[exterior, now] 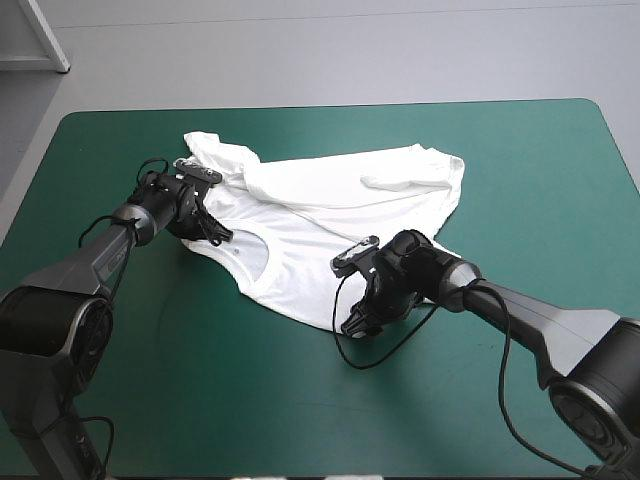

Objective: Fold the cloth

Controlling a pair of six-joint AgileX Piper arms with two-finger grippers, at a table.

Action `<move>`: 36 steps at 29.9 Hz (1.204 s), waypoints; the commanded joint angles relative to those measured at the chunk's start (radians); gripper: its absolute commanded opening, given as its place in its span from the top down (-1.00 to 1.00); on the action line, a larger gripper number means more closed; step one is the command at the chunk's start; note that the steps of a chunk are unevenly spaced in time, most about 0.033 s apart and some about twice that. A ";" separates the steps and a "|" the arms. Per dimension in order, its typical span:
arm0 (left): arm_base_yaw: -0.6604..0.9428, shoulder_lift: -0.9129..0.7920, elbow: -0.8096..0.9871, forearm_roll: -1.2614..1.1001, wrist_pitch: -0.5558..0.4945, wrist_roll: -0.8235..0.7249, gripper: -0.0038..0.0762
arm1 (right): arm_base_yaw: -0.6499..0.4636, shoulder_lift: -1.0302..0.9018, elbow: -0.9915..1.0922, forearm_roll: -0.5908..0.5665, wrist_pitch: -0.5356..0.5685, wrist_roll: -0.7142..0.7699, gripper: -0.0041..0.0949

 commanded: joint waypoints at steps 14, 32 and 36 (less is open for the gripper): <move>0.005 -0.105 -0.011 0.013 0.020 -0.020 0.84 | 0.000 -0.018 -0.013 0.007 -0.129 -0.013 0.95; 0.003 -0.394 -0.241 -0.043 0.090 0.012 0.85 | 0.000 -0.169 -0.568 -0.391 0.150 0.068 0.95; 0.003 -0.458 -0.379 -0.097 0.124 0.057 0.85 | 0.000 -0.174 -0.759 -0.406 0.202 0.027 0.95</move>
